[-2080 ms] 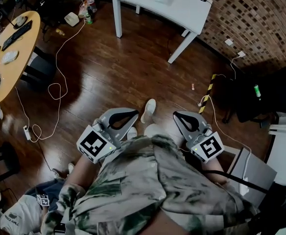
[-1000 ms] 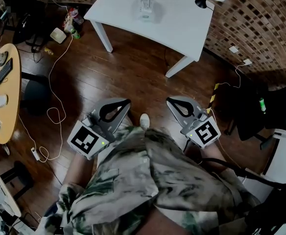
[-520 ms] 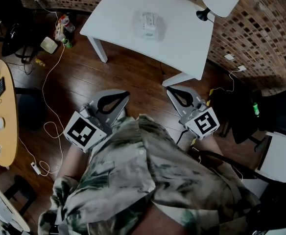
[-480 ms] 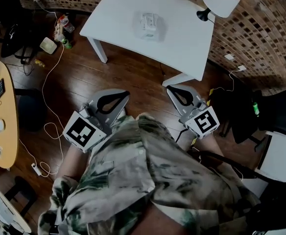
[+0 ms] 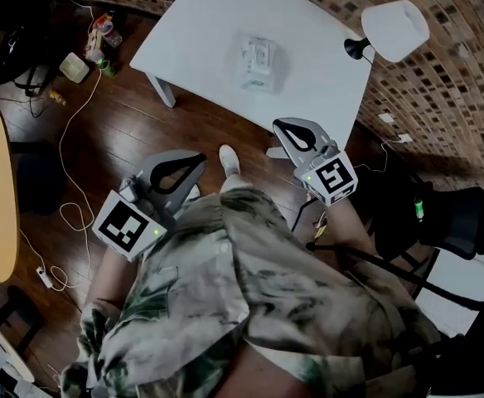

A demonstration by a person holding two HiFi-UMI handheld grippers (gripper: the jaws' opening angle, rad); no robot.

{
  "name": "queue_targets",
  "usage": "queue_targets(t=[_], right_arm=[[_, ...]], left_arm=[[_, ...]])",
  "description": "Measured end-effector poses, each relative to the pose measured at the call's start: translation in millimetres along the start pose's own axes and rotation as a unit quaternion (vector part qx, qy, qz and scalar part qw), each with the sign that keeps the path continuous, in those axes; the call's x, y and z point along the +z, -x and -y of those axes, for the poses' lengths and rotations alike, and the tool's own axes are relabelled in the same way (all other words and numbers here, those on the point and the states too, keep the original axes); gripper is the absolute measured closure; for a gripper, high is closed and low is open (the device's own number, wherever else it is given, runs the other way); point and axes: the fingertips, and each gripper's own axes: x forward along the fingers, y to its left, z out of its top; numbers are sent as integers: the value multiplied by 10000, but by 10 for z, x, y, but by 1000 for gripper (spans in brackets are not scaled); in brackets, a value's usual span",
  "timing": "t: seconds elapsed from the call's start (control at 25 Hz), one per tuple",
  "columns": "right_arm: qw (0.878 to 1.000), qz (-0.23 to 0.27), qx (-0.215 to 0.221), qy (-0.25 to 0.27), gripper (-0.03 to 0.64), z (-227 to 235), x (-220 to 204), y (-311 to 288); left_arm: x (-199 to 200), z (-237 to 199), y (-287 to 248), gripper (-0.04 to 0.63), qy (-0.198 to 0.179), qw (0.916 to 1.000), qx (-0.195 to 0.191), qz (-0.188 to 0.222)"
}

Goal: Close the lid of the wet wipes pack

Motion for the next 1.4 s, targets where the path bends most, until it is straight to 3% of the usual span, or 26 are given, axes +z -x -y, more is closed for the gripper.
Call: queue_targets(t=[0.32, 0.68, 0.96, 1.4], right_arm=[[9973, -301, 599, 312, 612, 1010, -303, -656], [9859, -971, 1198, 657, 612, 1567, -908, -1335], [9735, -1385, 1662, 746, 612, 1601, -1247, -1688], [9574, -1827, 1930, 1127, 612, 1511, -1428, -1870]], left_arm=[[325, -481, -542, 595, -23, 9976, 685, 83], [455, -850, -854, 595, 54, 9918, 1278, 30], [404, -1032, -862, 595, 313, 9845, 1726, -46], [402, -1186, -864, 595, 668, 9797, 1891, 8]])
